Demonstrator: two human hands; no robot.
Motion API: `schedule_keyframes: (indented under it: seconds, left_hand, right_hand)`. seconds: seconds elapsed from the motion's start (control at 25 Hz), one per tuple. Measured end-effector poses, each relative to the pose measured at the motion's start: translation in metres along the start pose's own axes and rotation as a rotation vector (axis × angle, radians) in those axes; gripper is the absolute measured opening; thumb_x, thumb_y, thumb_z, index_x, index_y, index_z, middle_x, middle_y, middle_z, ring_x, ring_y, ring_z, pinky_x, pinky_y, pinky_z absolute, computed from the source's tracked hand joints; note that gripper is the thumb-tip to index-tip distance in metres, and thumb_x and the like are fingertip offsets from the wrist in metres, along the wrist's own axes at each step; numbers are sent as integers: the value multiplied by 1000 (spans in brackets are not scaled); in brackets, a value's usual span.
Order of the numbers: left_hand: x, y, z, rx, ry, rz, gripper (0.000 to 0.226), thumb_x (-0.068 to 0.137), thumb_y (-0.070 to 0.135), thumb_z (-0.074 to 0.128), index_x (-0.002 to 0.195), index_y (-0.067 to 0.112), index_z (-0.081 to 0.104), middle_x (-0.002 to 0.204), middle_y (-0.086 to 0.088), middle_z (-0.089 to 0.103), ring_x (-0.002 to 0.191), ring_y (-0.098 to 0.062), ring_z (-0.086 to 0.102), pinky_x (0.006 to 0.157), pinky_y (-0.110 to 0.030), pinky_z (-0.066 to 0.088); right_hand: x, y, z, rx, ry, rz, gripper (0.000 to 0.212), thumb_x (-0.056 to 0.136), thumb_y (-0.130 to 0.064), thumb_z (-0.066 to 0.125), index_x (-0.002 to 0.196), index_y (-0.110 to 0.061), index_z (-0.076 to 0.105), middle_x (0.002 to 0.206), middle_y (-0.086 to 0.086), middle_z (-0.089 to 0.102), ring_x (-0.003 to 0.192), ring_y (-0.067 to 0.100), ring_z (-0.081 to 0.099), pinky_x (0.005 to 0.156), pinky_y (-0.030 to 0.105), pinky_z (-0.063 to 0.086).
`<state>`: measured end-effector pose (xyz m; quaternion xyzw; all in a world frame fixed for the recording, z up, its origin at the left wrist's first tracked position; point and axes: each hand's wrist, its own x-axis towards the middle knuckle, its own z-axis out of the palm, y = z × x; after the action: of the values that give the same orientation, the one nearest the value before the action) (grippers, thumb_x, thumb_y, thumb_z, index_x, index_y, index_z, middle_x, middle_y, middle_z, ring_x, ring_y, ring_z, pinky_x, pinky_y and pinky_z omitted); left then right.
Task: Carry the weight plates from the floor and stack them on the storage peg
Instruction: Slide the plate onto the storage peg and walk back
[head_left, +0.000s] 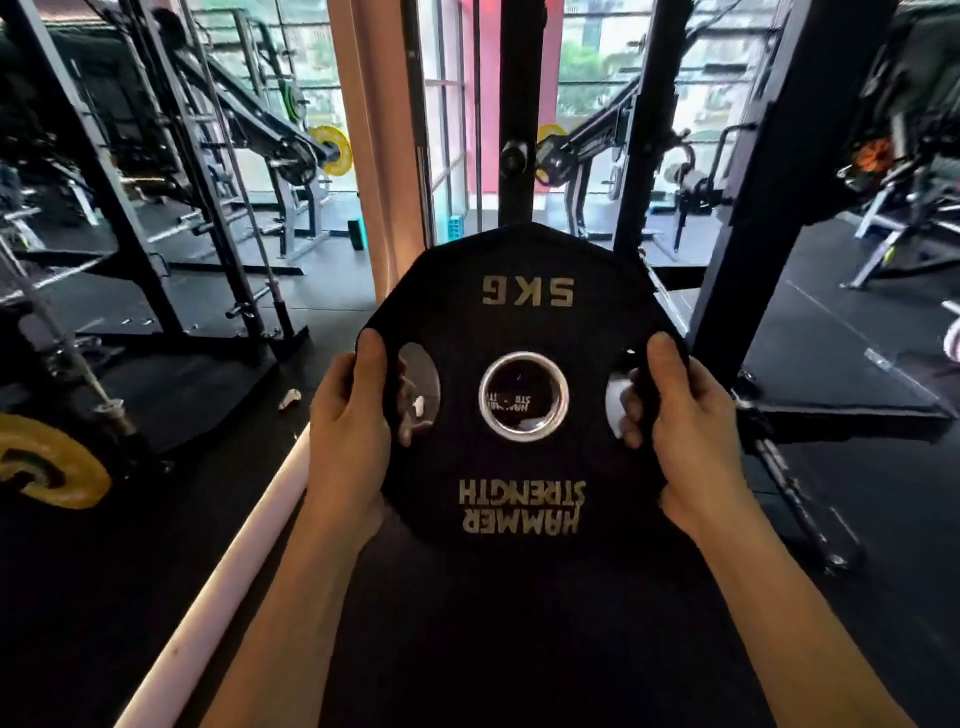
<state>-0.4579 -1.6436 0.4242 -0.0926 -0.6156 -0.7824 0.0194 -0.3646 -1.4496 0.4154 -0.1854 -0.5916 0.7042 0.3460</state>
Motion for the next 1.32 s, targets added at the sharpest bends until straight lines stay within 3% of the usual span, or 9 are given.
schedule_keyframes:
  seconds: [0.2,0.36,0.56,0.96,1.12,1.32]
  left_hand:
    - [105,-1,51,-45,-48,86,42,94,54,50,86,13,58,62,0,50,50,-13,42,52,-29,35]
    - [179,5,85,-54,-57,159,54,75,69,55,84,17,59,65,-3,50,55,-16,44,56,-31,34]
    - [259,15,122,-72,-76,211,48,95,54,47,93,8,58,60,0,52,44,-10,44,47,-23,36]
    - [404,0,164,-59,-164,271,45,97,51,47,88,8,53,59,0,50,43,-10,43,43,-20,36]
    - [435,-19,181,-54,-222,201,43,96,54,45,88,13,55,61,1,49,46,-8,43,43,-19,37]
    - [465,-49,203,-28,-173,224,36,100,47,43,82,17,53,58,-2,45,42,-8,40,41,-20,34]
  right_hand:
    - [106,-13,26,35,2,-82,36,94,-46,55,89,-10,53,55,-2,48,46,12,42,46,23,40]
    - [176,-30,47,44,8,-162,33,95,-43,55,88,-11,51,53,-2,49,45,12,42,44,22,39]
    - [255,-43,76,19,0,-220,37,95,-47,55,86,-11,49,56,0,48,46,13,42,46,23,40]
    - [387,-26,130,2,30,-275,37,95,-46,55,89,-10,51,57,0,49,45,13,42,45,21,39]
    - [424,-8,134,-37,61,-251,40,95,-48,55,81,-10,50,56,0,48,44,12,42,44,20,39]
    - [465,11,132,-109,66,-219,47,92,-58,52,85,-11,51,57,1,50,45,13,45,45,23,42]
